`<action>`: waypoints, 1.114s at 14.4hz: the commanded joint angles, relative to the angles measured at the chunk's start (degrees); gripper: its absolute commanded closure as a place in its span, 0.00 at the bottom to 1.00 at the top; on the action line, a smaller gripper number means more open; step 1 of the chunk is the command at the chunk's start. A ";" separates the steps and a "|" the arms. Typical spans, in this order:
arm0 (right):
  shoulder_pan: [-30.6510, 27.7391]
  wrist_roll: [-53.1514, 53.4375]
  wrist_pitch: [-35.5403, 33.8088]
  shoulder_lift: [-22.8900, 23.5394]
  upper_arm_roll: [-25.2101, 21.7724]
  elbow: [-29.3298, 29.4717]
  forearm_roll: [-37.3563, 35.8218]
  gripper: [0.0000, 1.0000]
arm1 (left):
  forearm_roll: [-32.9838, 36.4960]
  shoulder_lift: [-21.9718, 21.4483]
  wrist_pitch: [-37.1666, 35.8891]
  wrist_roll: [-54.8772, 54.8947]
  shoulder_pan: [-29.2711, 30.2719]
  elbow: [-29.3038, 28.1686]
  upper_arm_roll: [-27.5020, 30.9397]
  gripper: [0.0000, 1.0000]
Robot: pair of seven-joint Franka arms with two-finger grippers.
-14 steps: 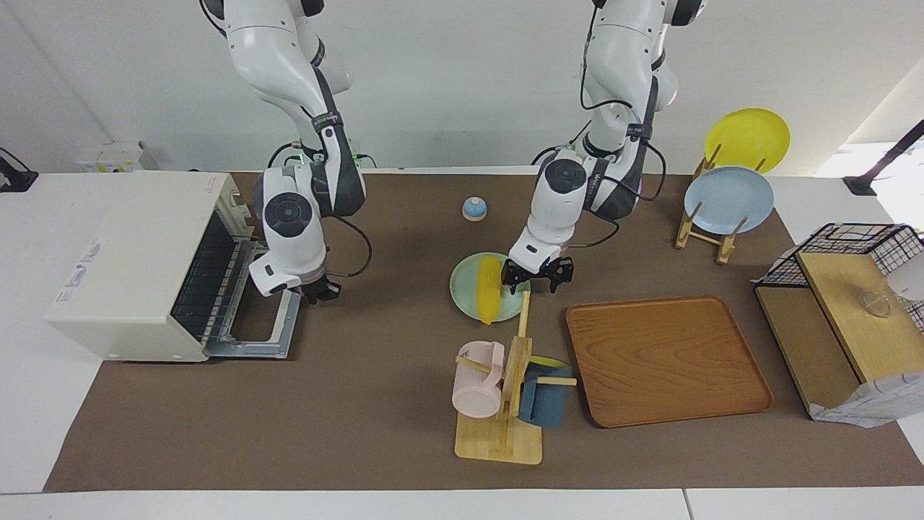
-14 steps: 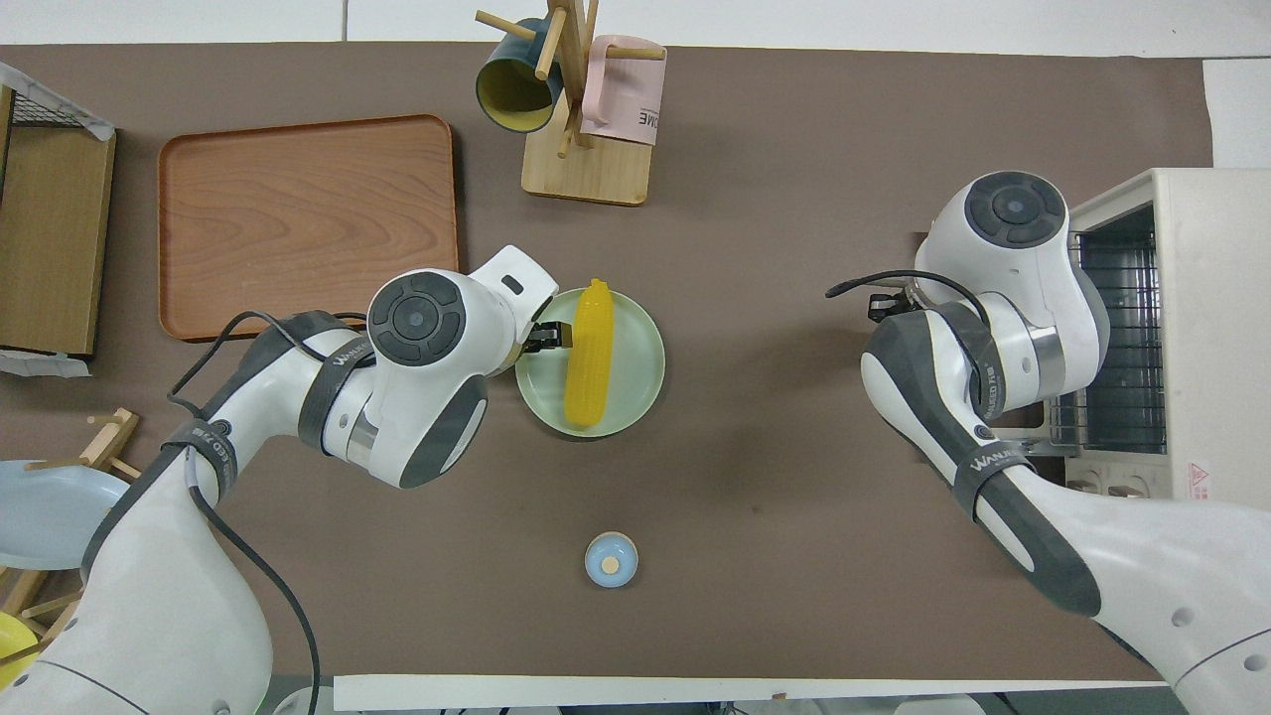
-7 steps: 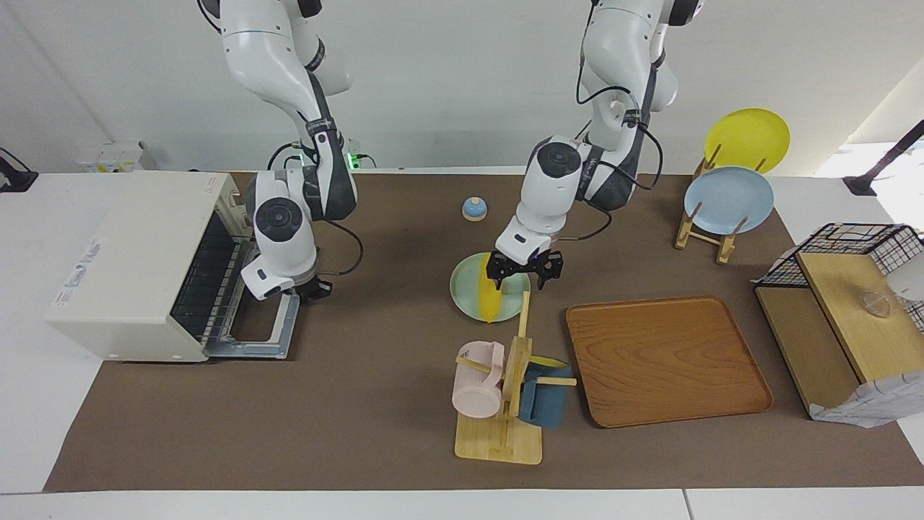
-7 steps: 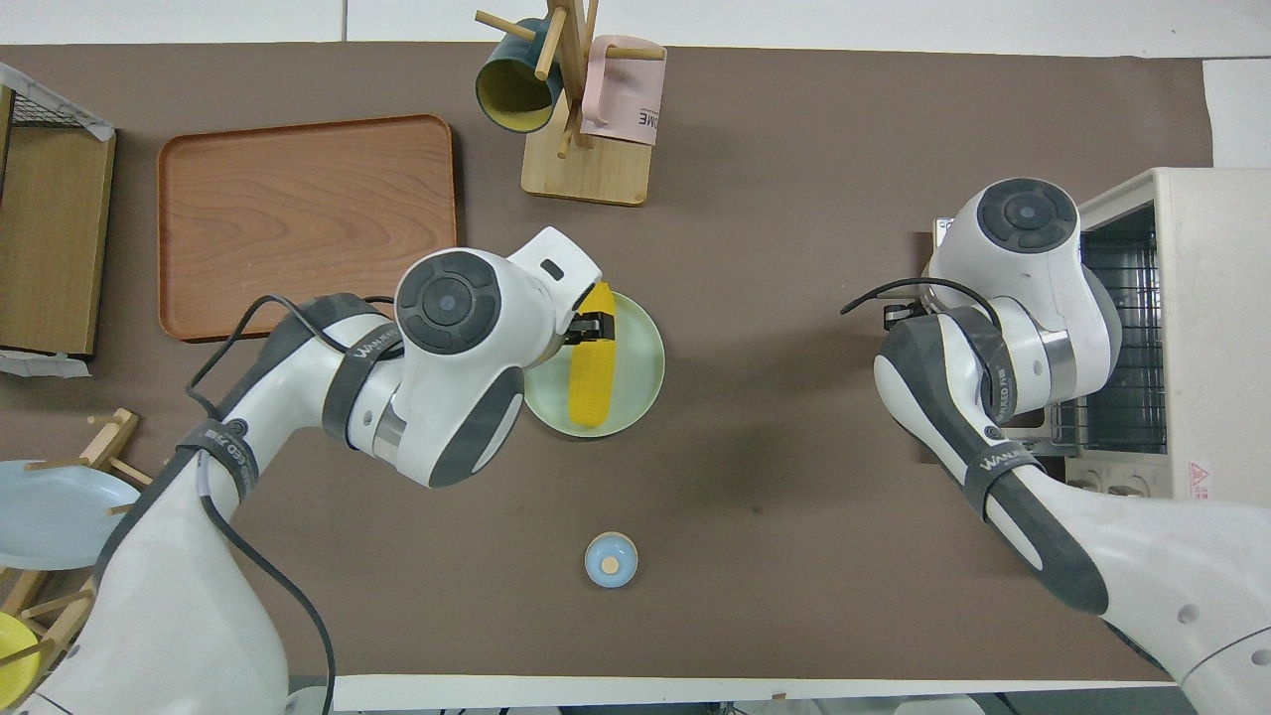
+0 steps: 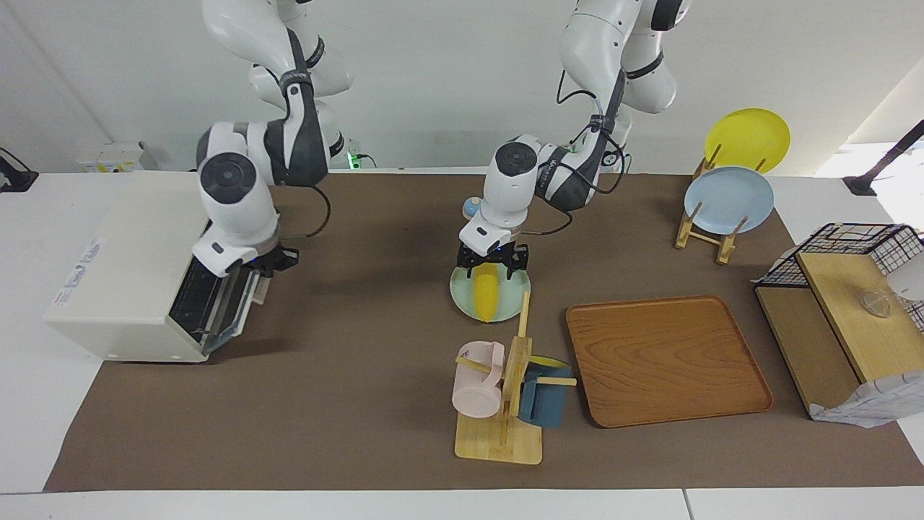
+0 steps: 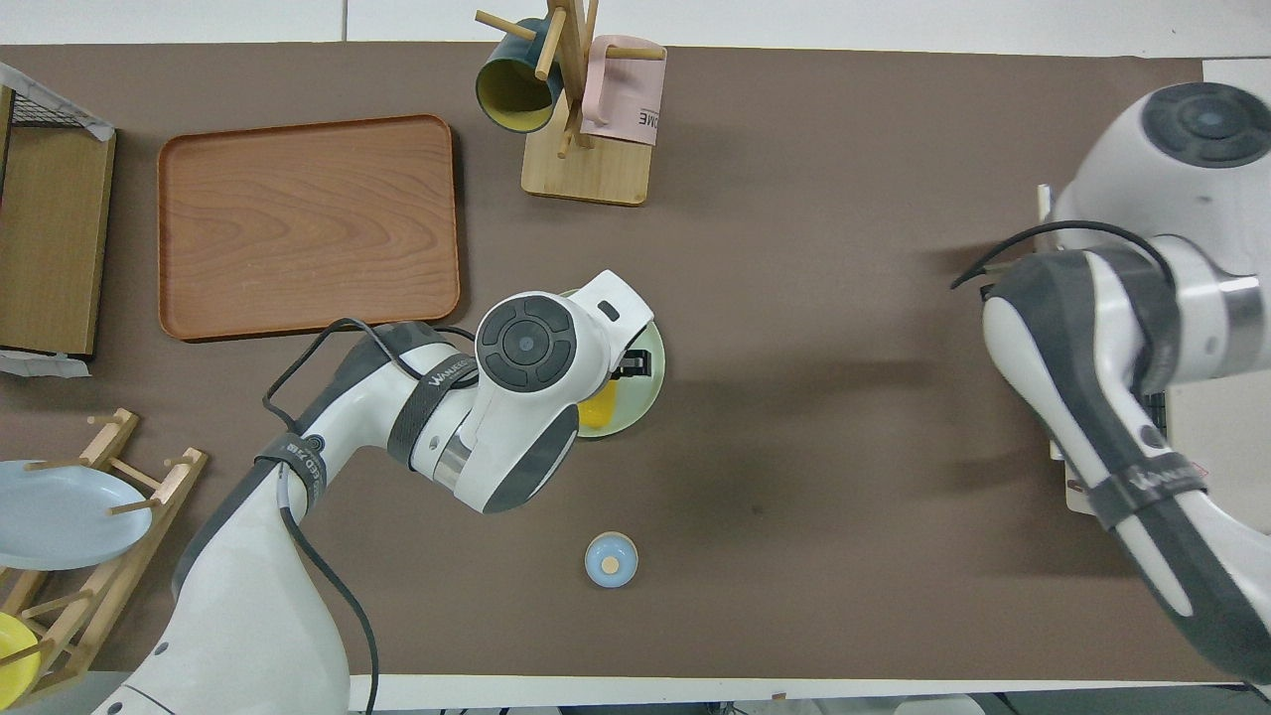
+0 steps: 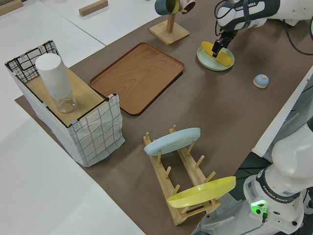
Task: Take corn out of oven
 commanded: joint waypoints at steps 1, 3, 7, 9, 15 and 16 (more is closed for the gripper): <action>-1.85 -2.81 -0.43 -0.97 -1.13 0.83 -1.50 0.94 | -0.87 -0.45 0.89 0.22 -0.33 -0.78 0.35 0.31; -2.65 -3.77 -2.01 -3.95 -1.22 1.45 3.22 0.67 | -0.87 -0.10 1.33 0.83 -0.33 -1.74 0.35 0.32; -5.44 -3.69 -10.86 -5.81 -1.58 10.91 10.63 0.00 | -0.87 -0.36 -2.16 0.39 0.28 -1.23 0.61 0.86; -6.08 -3.86 -15.62 -5.81 -1.92 15.50 10.38 0.00 | -0.87 -4.20 -6.56 0.66 2.90 -1.22 1.40 0.99; -6.16 -4.21 -18.02 -8.09 -2.81 13.15 10.37 0.00 | 0.01 -2.50 -5.99 20.41 26.19 3.24 1.41 1.00; -6.16 -4.30 -18.10 -8.27 -2.54 12.79 10.46 0.00 | 0.10 -0.21 -4.22 20.95 27.60 5.26 1.84 0.97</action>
